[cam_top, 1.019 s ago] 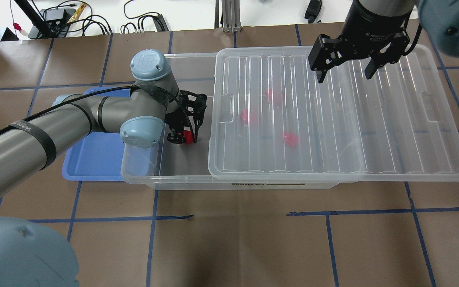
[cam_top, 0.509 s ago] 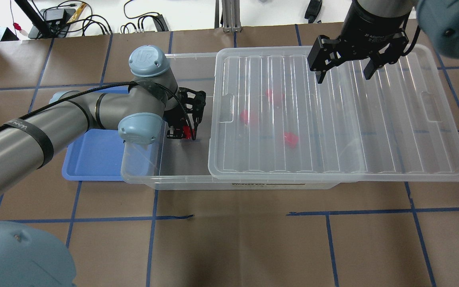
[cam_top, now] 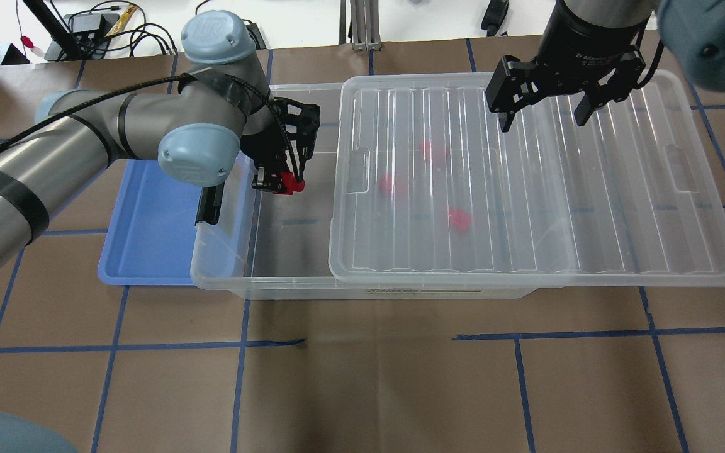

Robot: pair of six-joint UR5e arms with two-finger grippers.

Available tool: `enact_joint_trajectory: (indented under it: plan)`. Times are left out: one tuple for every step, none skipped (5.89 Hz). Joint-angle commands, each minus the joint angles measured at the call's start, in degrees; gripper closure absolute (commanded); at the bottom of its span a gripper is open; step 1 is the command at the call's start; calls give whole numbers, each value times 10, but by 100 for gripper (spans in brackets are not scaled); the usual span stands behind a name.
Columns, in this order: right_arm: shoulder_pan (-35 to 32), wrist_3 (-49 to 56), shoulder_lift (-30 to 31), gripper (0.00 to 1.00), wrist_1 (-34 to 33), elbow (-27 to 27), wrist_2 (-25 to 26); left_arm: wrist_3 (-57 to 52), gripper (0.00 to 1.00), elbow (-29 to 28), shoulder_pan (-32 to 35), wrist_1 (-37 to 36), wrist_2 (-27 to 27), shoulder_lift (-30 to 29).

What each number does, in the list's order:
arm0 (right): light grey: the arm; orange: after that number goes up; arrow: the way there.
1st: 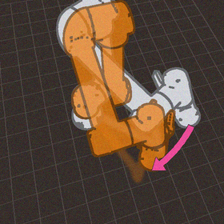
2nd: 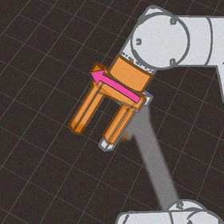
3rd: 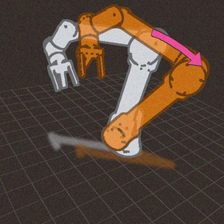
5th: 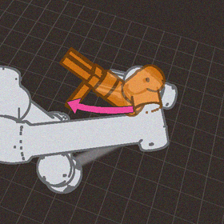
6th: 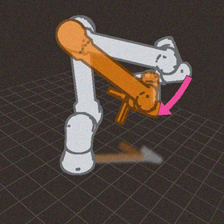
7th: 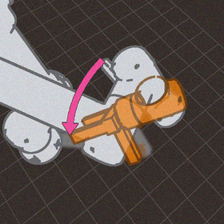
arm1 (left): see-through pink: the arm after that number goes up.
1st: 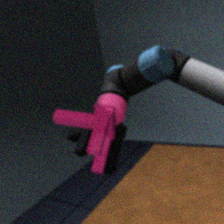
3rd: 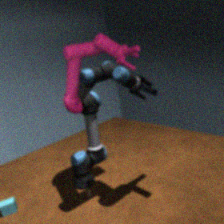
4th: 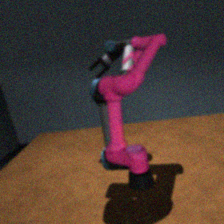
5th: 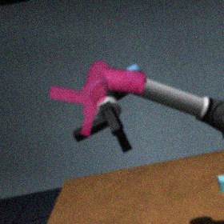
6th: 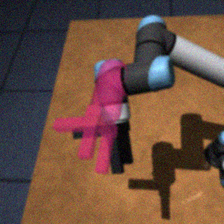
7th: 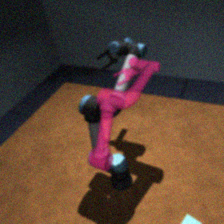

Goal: Place red block in blue tray from box

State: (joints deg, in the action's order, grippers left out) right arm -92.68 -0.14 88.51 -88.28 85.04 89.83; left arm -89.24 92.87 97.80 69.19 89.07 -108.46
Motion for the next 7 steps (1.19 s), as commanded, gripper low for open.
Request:
enact_joint_trajectory:
  plan:
    - [20, 12, -1, 0, -8, 0, 4, -6, 87, -23, -20, 76, 0, 70]
    - [66, 67, -2, 0, -10, 1, 4, -53, 87, -12, -79, 91, -2, 93]
    - [150, 131, -3, 0, -9, 1, 4, -127, 87, -8, -132, 108, -2, 101]
    - [219, 199, -11, 0, -11, 13, 3, -146, 87, 9, -167, 96, -2, 90]
    - [276, 243, -31, 0, -31, 28, 3, -165, 87, 33, -189, 41, -1, 86]
    - [322, 321, -62, 0, -104, 42, 3, -184, 87, 65, -206, 8, -3, 82]
    - [357, 352, -83, 0, -142, 52, 3, -187, 85, 97, -210, -62, -2, 63]
